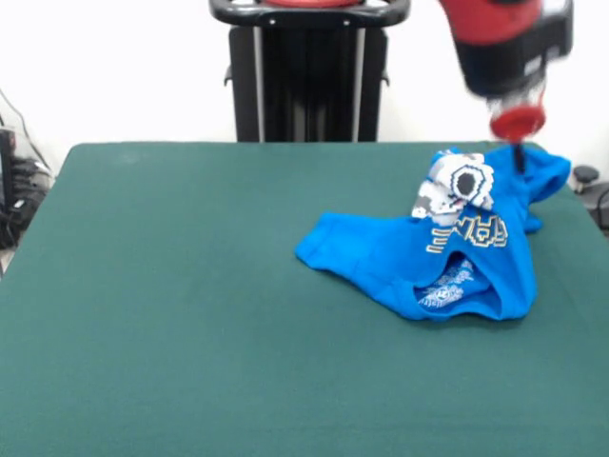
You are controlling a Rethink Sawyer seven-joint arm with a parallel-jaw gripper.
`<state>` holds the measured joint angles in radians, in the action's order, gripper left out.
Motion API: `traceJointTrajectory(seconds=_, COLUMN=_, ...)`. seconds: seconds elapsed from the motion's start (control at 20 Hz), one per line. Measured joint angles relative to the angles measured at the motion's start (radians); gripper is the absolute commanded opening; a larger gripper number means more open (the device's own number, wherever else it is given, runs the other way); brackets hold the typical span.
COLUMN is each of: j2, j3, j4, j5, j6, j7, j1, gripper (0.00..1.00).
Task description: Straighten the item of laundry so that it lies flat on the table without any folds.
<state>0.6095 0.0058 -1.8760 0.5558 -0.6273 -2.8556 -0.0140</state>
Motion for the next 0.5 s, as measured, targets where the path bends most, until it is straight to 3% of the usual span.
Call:
traceJointTrajectory(seconds=0.25, j2=-0.175, j3=-0.157, j4=0.114, j5=-0.023, j6=0.088, j7=-0.003, j1=-0.123, gripper=1.00)
traceJointTrajectory(seconds=0.5, j2=-0.225, j3=-0.207, j4=0.127, j5=-0.023, j6=0.123, j7=-0.003, j1=-0.127, gripper=1.00)
